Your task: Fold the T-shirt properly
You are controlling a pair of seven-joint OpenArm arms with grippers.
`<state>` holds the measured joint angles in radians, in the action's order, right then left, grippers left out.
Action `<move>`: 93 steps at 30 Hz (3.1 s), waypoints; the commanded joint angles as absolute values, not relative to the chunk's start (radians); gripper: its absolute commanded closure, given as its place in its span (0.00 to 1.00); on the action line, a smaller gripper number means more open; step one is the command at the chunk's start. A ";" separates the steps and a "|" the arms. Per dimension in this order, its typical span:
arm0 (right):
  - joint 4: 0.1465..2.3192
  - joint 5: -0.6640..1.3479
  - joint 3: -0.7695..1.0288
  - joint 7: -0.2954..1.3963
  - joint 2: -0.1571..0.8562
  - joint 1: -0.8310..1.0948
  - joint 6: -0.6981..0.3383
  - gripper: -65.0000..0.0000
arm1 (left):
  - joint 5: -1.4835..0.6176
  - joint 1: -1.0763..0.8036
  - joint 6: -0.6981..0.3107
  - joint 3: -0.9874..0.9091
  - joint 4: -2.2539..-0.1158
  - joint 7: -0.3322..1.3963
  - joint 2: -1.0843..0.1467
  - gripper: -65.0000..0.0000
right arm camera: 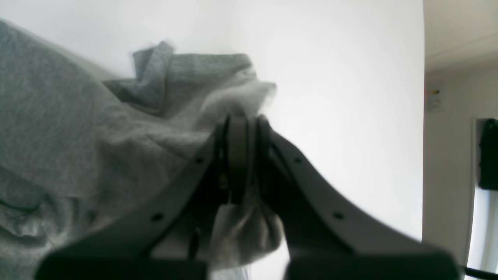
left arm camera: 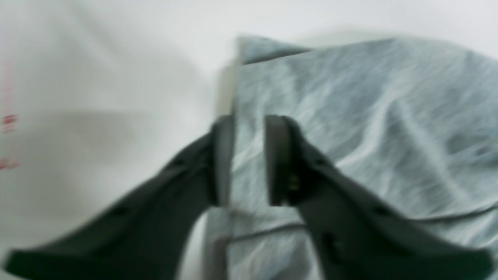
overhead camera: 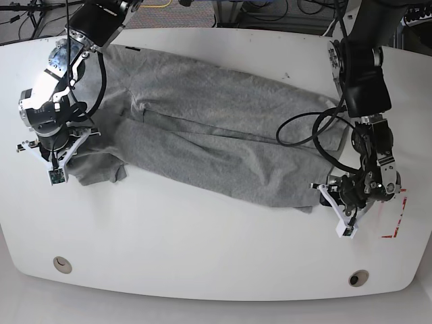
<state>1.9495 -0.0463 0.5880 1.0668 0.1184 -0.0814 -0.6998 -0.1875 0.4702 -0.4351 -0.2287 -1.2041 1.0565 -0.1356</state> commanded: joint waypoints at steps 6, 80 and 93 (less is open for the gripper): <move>1.960 -0.041 0.588 1.047 0.128 -0.088 -0.698 0.99 | -0.189 0.542 -0.430 -0.321 -1.075 0.951 -0.120 0.42; 1.946 -0.041 0.588 1.047 0.128 -0.087 -0.698 0.99 | -0.193 0.561 -0.435 -0.314 -0.917 0.957 -0.087 0.42; 1.946 -0.041 0.588 1.047 0.128 -0.085 -0.698 0.99 | -0.196 0.578 -0.435 -0.236 -0.897 0.937 -0.084 0.42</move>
